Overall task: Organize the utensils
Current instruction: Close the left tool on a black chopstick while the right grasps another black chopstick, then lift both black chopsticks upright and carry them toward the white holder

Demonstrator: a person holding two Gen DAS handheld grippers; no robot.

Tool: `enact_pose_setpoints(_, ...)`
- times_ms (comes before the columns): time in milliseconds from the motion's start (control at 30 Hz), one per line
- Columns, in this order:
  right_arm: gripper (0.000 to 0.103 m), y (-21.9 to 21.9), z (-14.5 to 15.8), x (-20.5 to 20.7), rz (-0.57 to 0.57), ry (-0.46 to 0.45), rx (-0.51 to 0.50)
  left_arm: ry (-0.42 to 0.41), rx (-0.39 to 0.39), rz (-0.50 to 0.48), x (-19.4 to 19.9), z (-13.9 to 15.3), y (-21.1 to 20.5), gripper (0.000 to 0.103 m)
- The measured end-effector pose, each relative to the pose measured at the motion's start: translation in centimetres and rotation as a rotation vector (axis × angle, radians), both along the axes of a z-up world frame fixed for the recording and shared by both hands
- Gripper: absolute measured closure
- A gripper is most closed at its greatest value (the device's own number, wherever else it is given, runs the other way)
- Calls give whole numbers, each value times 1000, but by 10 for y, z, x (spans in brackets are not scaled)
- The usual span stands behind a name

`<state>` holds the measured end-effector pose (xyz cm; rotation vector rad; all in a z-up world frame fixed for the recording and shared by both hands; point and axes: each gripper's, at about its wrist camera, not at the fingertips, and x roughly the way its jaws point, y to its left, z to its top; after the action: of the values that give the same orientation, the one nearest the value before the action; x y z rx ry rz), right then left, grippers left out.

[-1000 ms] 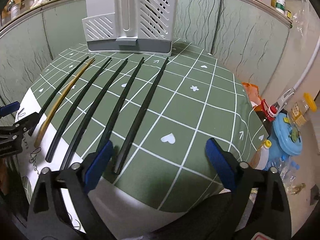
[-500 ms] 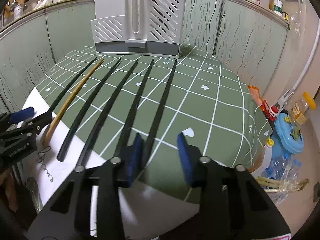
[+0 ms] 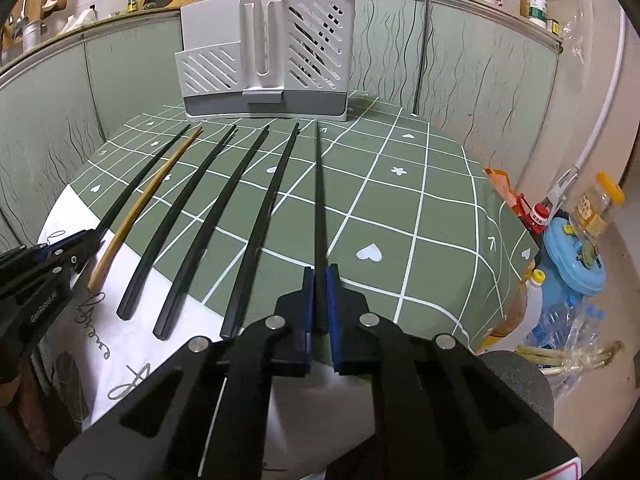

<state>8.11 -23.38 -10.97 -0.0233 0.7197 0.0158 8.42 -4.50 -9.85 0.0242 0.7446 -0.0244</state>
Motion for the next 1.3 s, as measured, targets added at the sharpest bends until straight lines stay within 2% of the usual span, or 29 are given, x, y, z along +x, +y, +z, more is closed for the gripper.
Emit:
enact_pose_setpoints(267,97,-10,8,-1,11,13,26,34,-24,-6,2,6,8,95)
enact_pose_setpoints(533,97,-19,32,-6,27,3,33,44,-47,-6,-2,23,19,95)
enact_pose_setpoints(833,97,-23,58,-8,57,-13,44,32,-79,-28,-2,49,28,95)
enact_pose_setpoints(1300,97,-34,109,-3,93,-56,47,2,-63,-89,10,92,33,95)
